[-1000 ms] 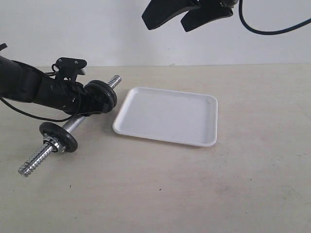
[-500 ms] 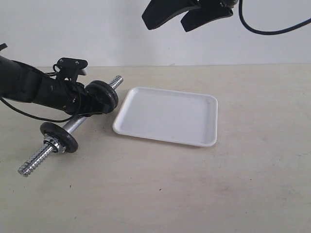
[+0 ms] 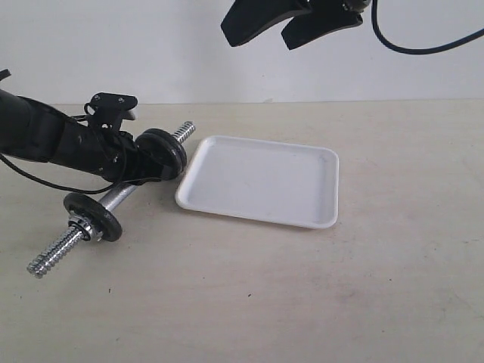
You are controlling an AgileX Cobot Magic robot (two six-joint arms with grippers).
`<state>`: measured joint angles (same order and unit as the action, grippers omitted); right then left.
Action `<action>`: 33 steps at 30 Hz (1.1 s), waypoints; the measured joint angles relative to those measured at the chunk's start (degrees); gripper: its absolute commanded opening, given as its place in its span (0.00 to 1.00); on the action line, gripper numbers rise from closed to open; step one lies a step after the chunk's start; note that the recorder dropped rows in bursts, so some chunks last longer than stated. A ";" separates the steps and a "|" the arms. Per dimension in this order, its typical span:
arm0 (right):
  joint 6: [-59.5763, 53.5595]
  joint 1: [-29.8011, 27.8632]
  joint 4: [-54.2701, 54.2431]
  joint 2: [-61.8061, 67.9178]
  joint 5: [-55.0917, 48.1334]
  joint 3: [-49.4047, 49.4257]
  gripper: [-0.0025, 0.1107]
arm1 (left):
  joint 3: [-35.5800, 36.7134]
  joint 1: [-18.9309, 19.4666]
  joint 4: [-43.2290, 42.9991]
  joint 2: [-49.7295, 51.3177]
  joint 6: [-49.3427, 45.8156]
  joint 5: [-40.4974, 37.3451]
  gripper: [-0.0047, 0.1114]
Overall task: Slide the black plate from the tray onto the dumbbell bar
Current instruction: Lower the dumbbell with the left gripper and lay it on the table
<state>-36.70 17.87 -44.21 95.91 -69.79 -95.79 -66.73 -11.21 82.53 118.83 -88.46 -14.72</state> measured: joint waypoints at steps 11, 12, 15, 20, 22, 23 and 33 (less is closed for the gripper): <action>0.00 0.00 0.00 0.00 0.00 0.00 0.95 | -0.35 0.12 0.61 -1.31 0.70 -1.95 0.76; 0.00 0.00 0.00 0.00 0.00 0.00 0.95 | -0.59 0.12 0.85 -1.65 1.35 -1.95 0.81; 0.00 0.00 0.00 0.00 0.00 0.00 0.95 | -0.71 0.12 1.08 -2.19 4.89 0.57 0.80; 0.00 0.00 0.00 0.00 0.00 0.00 0.95 | -0.71 0.12 1.08 -2.19 5.51 0.73 0.80; 0.00 0.00 0.00 0.00 0.00 0.00 0.95 | -0.71 0.12 0.97 -2.19 5.51 0.73 0.80; 0.00 0.00 0.00 0.00 0.00 0.00 0.95 | -0.71 0.12 0.97 -2.19 5.51 0.73 0.80; 0.00 0.00 0.00 0.00 0.00 0.00 0.95 | -0.71 0.12 0.84 -2.19 5.93 -2.65 0.80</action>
<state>-36.70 17.87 -44.21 95.91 -69.79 -95.79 -67.44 -11.09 83.37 116.64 -82.53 -17.36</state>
